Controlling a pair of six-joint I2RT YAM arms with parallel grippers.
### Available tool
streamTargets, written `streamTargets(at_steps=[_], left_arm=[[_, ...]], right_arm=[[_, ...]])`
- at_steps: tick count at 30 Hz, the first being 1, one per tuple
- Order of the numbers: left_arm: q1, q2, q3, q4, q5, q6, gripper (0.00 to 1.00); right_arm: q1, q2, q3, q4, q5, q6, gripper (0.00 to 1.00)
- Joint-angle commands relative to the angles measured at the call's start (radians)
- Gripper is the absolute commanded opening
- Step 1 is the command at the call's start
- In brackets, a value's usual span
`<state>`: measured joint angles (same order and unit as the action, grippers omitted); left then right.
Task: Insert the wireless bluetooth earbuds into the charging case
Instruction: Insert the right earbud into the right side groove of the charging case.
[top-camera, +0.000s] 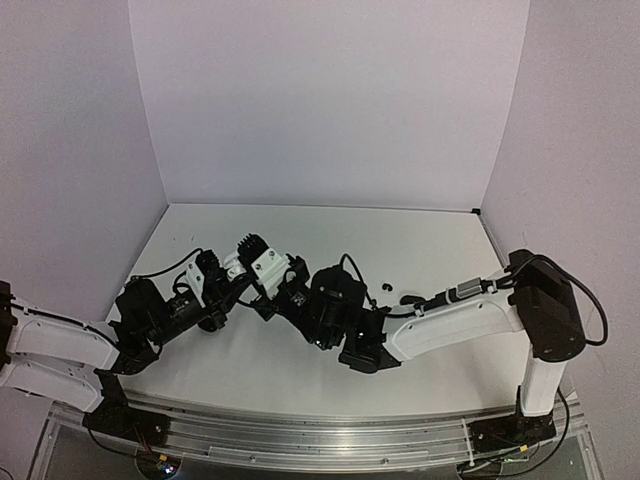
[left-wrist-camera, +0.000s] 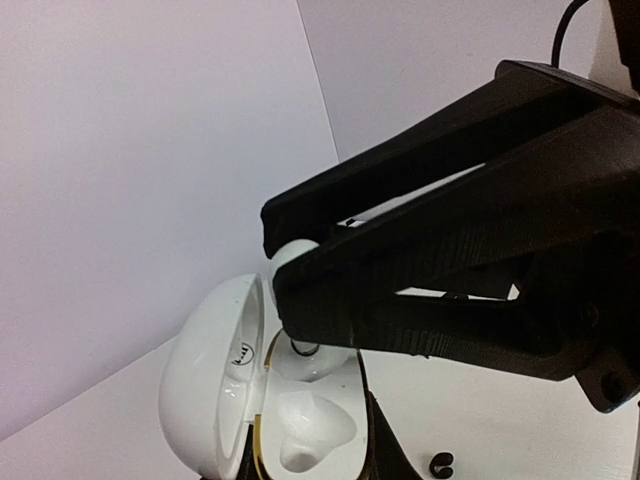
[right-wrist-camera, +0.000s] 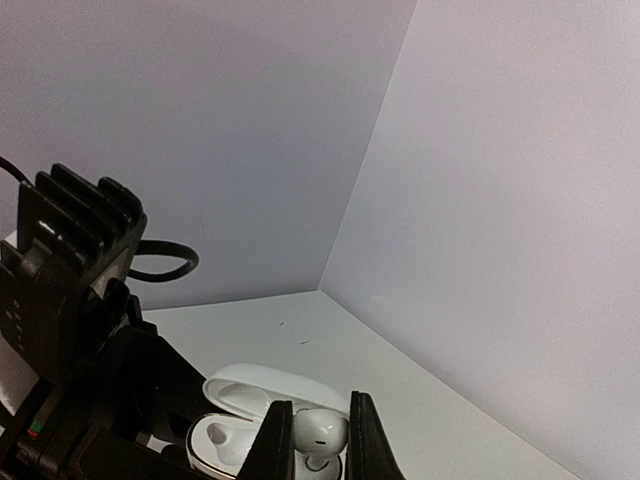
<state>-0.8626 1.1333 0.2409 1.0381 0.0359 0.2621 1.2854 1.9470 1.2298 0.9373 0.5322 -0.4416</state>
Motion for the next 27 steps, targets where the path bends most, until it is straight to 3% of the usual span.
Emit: streamTargets(at_steps=[1,22,27], left_arm=[[0.007,-0.006,0.05,0.103,-0.027,0.013,0.0],[0.03,-0.002,0.066,0.102,-0.056,-0.006,0.0],[0.03,-0.003,0.061,0.103,-0.046,-0.01,0.0]], right_arm=[[0.011,0.047,0.037,-0.058,0.125,-0.027,0.0],[0.05,0.138,0.137,-0.135,0.263,-0.029,0.0],[0.049,0.159,0.168,-0.169,0.255,-0.009,0.11]])
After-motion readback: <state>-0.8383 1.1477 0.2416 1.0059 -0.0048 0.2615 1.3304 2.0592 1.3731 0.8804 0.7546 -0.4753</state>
